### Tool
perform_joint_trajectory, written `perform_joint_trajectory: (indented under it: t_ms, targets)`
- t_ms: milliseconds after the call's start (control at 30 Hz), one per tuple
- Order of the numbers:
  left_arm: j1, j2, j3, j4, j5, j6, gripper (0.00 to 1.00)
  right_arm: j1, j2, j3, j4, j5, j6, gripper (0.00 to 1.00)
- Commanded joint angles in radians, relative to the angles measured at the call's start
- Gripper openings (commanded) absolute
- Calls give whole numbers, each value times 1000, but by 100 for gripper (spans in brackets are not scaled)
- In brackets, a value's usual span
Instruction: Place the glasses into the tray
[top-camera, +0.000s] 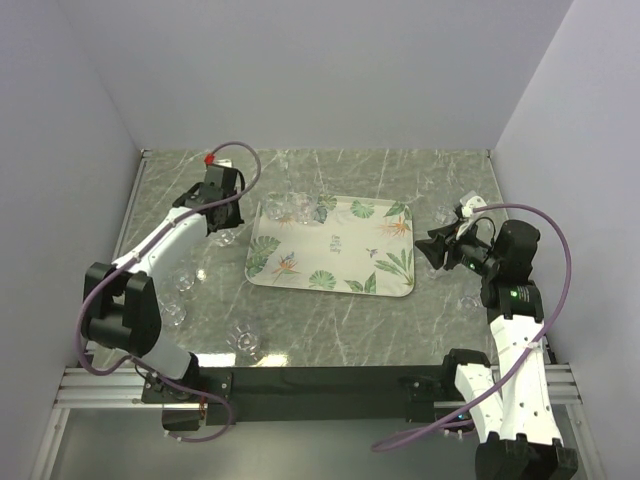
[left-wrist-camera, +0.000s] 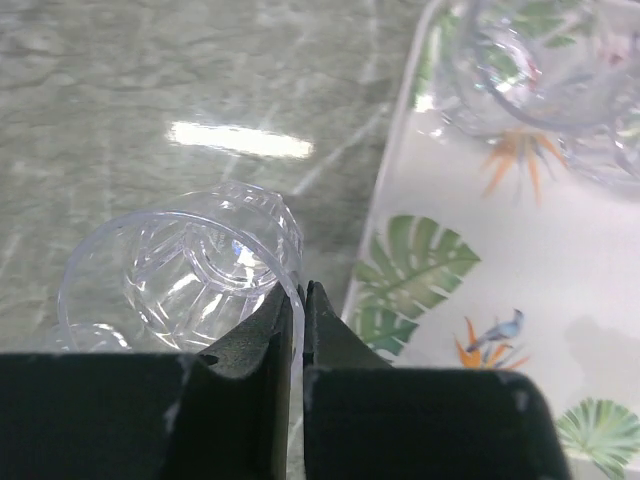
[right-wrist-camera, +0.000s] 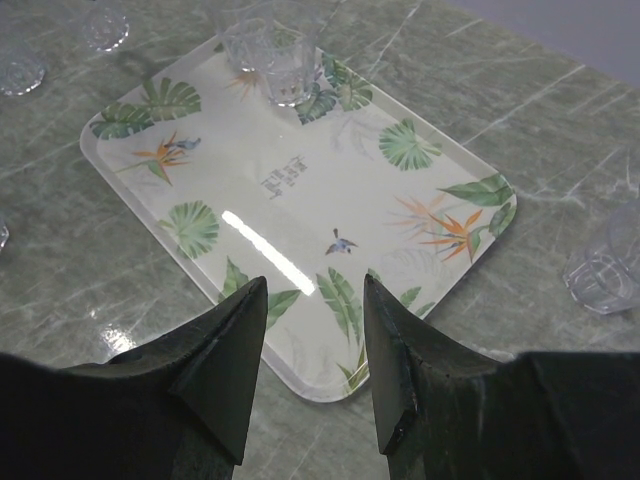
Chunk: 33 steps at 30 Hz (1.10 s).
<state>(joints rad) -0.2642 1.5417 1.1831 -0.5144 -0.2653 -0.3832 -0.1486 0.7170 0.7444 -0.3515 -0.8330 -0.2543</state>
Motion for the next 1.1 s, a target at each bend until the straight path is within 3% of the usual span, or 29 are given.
perform_joint_trajectory:
  t_ms: [0, 400, 833, 933, 1067]
  targets:
    - [-38, -20, 26, 45, 21, -8, 0, -9, 2, -2, 36, -8, 3, 50]
    - [-190, 149, 180, 40, 35, -28, 0, -16, 2, -2, 31, -9, -2, 50]
    - [-257, 313, 297, 34, 35, -31, 1, -17, 7, 1, 25, -6, -8, 50]
    - [-262, 325, 306, 37, 49, -31, 3, -17, 12, 4, 22, -6, -11, 50]
    - [-265, 331, 302, 40, 63, -33, 20, -17, 16, 6, 20, 0, -13, 51]
